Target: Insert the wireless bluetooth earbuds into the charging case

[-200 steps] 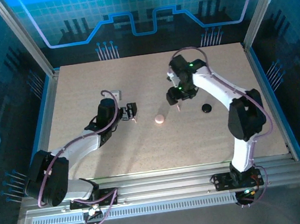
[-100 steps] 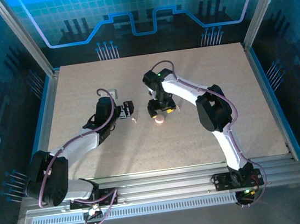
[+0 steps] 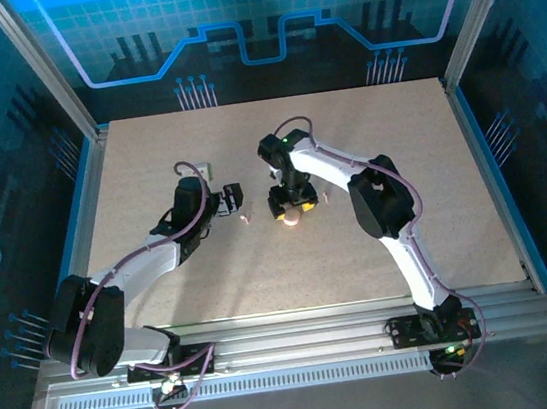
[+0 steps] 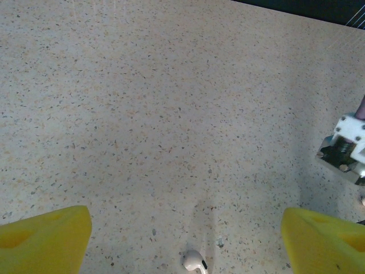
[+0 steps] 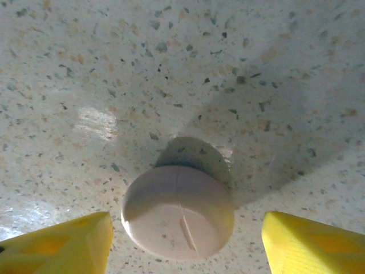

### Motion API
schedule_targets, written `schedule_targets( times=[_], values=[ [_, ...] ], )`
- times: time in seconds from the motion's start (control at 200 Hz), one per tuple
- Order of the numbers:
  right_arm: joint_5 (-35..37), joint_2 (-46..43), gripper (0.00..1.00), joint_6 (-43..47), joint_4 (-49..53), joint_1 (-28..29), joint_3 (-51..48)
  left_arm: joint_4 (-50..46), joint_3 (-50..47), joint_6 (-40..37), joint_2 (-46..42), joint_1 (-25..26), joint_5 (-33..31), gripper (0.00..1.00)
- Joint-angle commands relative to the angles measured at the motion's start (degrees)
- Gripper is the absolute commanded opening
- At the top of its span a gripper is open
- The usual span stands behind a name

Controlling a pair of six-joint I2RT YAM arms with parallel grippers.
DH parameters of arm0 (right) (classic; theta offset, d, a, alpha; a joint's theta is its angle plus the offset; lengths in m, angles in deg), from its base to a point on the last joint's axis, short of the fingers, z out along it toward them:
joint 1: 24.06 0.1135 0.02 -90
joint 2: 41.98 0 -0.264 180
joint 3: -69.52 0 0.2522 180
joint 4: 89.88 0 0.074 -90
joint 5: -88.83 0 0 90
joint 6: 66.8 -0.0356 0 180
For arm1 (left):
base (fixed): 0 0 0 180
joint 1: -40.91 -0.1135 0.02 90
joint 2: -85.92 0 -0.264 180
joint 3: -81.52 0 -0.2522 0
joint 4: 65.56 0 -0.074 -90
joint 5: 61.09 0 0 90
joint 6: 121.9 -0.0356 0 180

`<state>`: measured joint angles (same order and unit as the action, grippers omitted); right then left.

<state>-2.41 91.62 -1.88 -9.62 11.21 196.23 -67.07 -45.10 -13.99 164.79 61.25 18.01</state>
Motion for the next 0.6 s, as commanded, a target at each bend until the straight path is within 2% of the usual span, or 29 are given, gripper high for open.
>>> schedule_targets(
  times=[0.0,0.145,0.425,0.595],
  values=[
    [-1.69,2.40,0.70,-0.51,1.30,1.10,1.49,0.05,1.29,0.62,-0.56,-0.56,0.88,0.87],
    [-2.23,3.31,0.68,-0.49,1.31,1.13,1.60,0.03,1.32,0.64,-0.52,-0.74,1.15,0.87],
    [-1.17,2.71,0.53,-0.09,2.49,1.70,1.59,0.05,1.63,0.93,0.05,-0.91,2.02,0.87],
    [1.60,-0.07,0.50,-0.27,2.46,2.17,0.07,-0.03,1.73,1.06,0.23,-1.00,2.53,0.87]
  ],
)
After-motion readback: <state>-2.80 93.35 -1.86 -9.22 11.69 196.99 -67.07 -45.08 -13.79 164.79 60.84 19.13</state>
